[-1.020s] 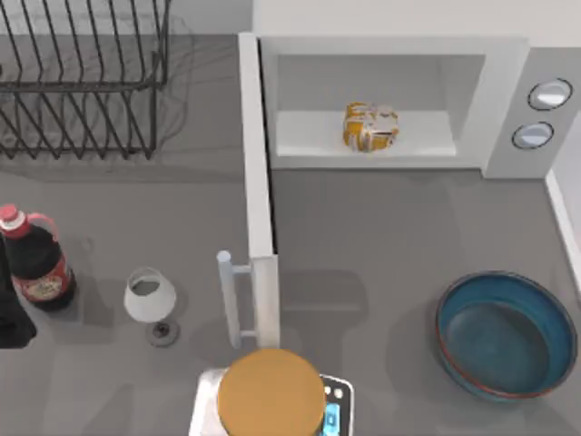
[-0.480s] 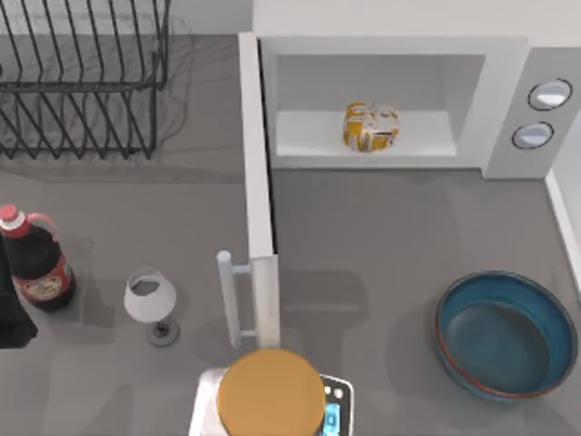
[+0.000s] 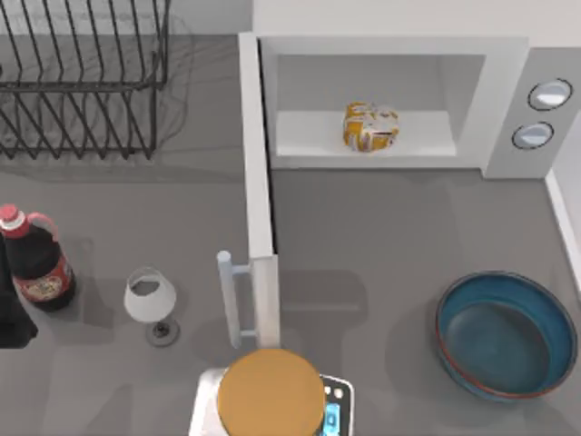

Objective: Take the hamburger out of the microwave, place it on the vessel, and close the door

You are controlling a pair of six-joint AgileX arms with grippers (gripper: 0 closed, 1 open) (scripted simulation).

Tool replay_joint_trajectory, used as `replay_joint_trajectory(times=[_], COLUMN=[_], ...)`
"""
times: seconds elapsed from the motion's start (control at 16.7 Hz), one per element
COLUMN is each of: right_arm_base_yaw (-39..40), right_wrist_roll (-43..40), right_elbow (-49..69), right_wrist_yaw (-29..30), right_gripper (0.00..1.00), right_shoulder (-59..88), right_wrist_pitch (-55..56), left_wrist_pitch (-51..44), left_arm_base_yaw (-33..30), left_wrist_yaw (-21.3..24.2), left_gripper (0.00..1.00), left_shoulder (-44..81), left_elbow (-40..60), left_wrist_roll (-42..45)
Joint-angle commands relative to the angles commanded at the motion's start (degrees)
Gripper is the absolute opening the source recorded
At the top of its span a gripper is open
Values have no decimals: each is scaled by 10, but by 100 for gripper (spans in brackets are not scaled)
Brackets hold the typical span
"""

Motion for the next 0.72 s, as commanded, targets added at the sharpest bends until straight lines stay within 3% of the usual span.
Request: replay_joint_trajectory(times=[0.42, 0.72], right_arm_base_yaw=[1, 26], right_wrist_roll=[0, 11], right_elbow=[3, 55], right_wrist_yaw=[1, 25], right_gripper=[100, 100], right_shoulder=[5, 112], right_wrist_pitch=[2, 39], left_wrist_pitch=[0, 0], left_arm_base_yaw=[0, 0], left_wrist_yaw=[0, 0], left_gripper=[100, 100], left_shoulder=[0, 0], left_elbow=[0, 0], left_wrist_roll=[0, 0])
